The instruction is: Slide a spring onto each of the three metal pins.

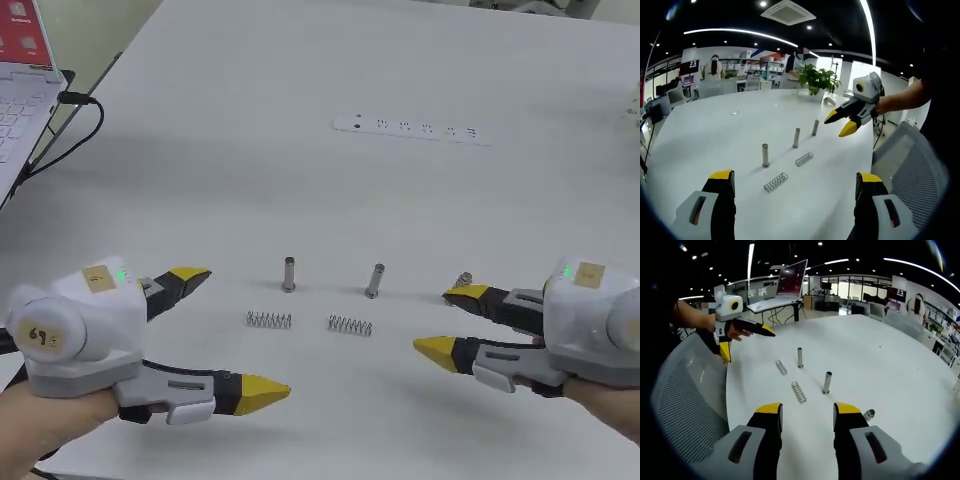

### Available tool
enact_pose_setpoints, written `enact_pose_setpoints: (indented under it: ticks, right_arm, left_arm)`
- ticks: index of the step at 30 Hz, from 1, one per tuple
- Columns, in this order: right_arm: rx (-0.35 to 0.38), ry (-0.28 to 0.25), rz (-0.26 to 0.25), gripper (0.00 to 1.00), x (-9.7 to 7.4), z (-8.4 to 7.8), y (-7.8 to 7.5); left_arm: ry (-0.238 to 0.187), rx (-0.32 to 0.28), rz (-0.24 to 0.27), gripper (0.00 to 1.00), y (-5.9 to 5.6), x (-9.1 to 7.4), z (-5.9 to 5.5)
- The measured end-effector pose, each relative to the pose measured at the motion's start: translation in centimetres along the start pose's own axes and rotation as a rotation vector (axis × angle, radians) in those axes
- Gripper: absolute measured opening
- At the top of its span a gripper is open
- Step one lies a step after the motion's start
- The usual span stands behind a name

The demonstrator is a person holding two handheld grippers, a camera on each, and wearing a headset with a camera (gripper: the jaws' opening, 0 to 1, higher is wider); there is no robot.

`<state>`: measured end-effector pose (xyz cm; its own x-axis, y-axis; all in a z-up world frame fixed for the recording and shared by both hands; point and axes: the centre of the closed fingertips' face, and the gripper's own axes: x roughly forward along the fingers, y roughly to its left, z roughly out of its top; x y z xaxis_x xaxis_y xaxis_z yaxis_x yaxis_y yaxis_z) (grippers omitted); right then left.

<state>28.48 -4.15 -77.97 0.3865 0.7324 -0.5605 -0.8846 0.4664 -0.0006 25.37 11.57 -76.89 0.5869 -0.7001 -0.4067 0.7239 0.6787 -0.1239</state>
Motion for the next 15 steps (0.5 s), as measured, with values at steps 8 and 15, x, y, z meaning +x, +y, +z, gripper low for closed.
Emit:
enact_pose_setpoints:
  ticks: [8, 15]
  right_arm:
    - [-0.026, -0.003, 0.038, 0.36, 1.8, 1.0, 0.8]
    - [-0.055, 0.035, 0.079, 0.28, 3.2, 0.8, 1.6]
  left_arm:
    - [0.002, 0.001, -0.002, 0.98, 0.0, -0.1, -0.1]
    - [0.0, -0.004, 0.002, 0.98, 0.2, -0.2, -0.1]
